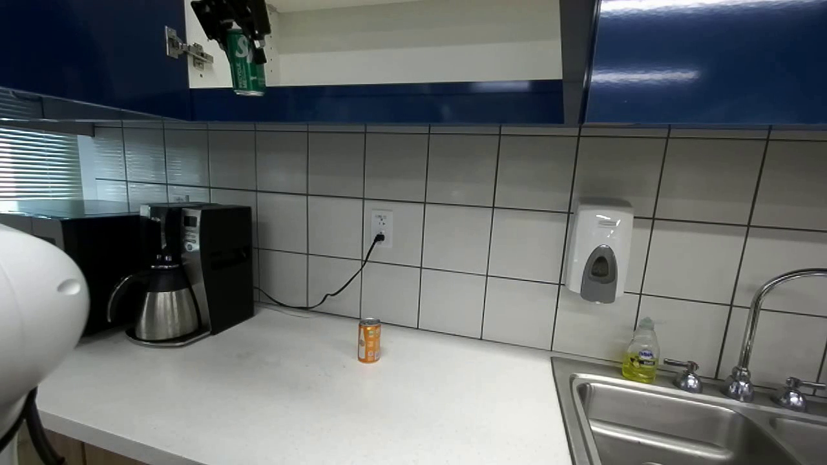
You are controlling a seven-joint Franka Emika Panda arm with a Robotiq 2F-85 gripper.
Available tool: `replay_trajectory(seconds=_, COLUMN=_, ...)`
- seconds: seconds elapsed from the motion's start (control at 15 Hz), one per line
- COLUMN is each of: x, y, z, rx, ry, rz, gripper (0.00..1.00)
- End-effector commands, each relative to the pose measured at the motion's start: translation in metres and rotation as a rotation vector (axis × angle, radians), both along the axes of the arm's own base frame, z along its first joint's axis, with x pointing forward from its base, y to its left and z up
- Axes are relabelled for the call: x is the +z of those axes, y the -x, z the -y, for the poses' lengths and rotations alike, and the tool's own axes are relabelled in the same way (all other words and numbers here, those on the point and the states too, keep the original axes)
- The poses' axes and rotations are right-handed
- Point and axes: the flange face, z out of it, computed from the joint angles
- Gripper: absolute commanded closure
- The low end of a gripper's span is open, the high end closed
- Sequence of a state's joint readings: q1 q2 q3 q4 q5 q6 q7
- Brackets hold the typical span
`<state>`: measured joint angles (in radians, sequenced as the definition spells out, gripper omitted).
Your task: Put the green can in the open upper cabinet.
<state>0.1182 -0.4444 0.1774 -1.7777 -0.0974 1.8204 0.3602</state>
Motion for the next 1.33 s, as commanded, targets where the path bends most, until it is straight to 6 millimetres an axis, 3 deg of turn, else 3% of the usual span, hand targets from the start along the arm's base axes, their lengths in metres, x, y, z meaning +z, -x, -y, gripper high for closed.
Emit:
replay_trajectory(seconds=0.0, x=0.024, y=-0.004, z=-0.004, rx=-0.035, ry=-0.020, rz=0.008, gripper=0.61)
replay_trajectory(seconds=1.27, x=0.071, y=-0.045, z=-0.012, rx=-0.113, ry=-0.063, rz=0.029, gripper=0.61)
